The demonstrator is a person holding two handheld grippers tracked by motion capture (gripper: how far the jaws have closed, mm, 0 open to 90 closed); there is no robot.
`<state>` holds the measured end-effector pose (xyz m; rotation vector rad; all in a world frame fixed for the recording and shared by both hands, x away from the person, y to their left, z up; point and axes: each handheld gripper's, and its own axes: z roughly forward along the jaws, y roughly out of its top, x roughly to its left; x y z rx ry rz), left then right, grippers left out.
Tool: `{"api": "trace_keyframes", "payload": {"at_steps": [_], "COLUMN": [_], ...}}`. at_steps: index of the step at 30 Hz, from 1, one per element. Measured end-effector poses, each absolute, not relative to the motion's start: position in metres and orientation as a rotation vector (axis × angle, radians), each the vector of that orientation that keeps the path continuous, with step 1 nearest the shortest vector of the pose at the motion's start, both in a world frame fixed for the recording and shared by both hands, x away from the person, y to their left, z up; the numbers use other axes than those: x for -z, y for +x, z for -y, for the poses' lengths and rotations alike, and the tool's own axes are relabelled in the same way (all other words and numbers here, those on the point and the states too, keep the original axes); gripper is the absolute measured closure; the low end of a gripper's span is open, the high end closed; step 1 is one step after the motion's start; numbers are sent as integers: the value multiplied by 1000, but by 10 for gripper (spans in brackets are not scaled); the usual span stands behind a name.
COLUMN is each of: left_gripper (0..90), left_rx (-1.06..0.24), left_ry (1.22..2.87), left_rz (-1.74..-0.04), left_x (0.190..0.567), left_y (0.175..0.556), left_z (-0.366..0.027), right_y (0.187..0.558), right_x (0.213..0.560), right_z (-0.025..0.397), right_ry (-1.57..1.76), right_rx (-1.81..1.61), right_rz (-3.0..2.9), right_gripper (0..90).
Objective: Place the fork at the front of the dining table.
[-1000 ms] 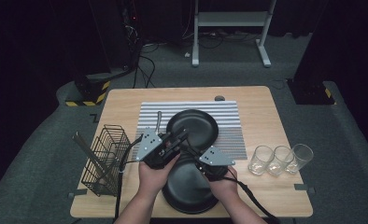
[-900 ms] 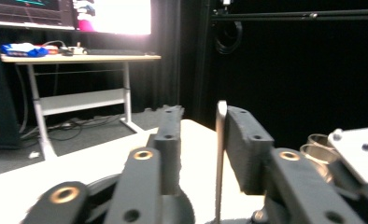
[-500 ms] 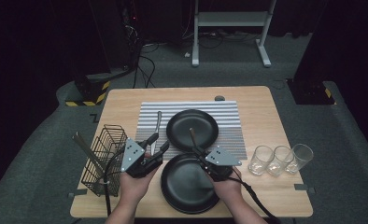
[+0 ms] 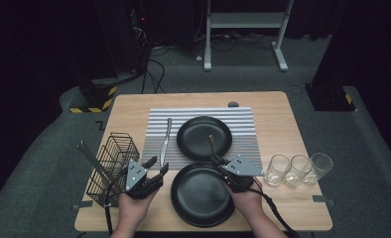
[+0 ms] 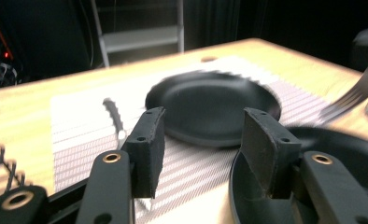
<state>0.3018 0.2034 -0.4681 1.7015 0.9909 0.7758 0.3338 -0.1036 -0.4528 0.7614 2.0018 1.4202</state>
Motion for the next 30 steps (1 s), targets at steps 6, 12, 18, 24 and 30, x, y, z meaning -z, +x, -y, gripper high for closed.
{"api": "trace_keyframes", "payload": {"at_steps": [6,12,18,24,30], "left_gripper": [488,488,489,487,477], "left_rx": [-758,-739,-714,-681,-651], "left_ry": [1776,1846,1884,1918,1936], "left_rz": [-1043,-1117,-1150,-1156,-1176], "left_x": [487,510,521,528,533], "left_y": [303,303,299,299,301], "left_z": [-210,-215,-218,-214,-212], "right_y": [334,336,339,345,351], "right_x": [453,454,455,457,459], "right_z": [112,117,121,130,139], "right_ry": [784,792,811,862,920], "right_rx": [-1412,-1402,-1390,-1376,-1344], "right_rz": [-1993,-1985,-1977,-1959,-1920], "right_gripper": [848,848,848,848,848]}}
